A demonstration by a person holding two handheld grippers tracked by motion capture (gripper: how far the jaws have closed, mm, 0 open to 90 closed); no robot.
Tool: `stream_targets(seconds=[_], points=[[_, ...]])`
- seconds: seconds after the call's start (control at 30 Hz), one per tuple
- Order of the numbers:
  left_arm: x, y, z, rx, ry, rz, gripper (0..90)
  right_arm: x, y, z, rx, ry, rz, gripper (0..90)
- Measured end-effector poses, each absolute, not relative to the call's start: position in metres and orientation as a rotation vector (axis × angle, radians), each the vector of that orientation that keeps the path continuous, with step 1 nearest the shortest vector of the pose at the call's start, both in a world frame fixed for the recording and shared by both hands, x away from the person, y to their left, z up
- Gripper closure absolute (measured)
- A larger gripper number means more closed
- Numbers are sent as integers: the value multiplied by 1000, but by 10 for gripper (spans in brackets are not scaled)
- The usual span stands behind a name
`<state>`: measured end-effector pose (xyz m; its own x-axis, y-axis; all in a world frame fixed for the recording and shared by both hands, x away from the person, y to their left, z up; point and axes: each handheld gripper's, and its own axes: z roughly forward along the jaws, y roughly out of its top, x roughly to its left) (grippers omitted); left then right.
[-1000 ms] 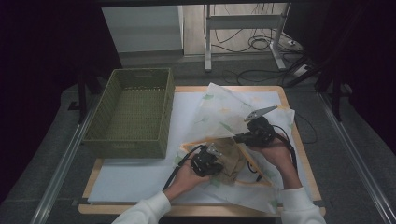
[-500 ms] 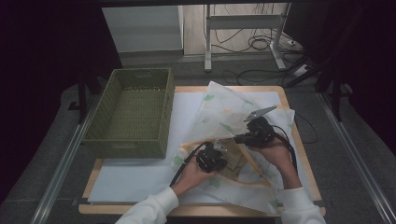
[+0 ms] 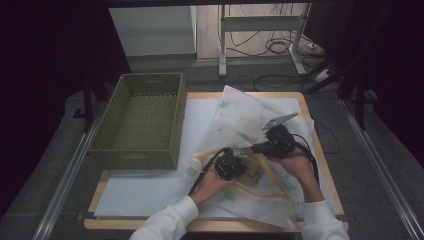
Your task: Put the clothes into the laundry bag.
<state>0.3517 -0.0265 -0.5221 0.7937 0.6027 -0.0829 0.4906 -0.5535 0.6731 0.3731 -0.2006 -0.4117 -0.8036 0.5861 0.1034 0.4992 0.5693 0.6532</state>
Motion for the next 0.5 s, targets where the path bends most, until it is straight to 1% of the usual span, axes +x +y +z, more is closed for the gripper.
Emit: stream_targets(seconds=[0.5], points=[[359,-31,-525,2219,844,220,900,374,-201,-412,927,2676,1048,872]])
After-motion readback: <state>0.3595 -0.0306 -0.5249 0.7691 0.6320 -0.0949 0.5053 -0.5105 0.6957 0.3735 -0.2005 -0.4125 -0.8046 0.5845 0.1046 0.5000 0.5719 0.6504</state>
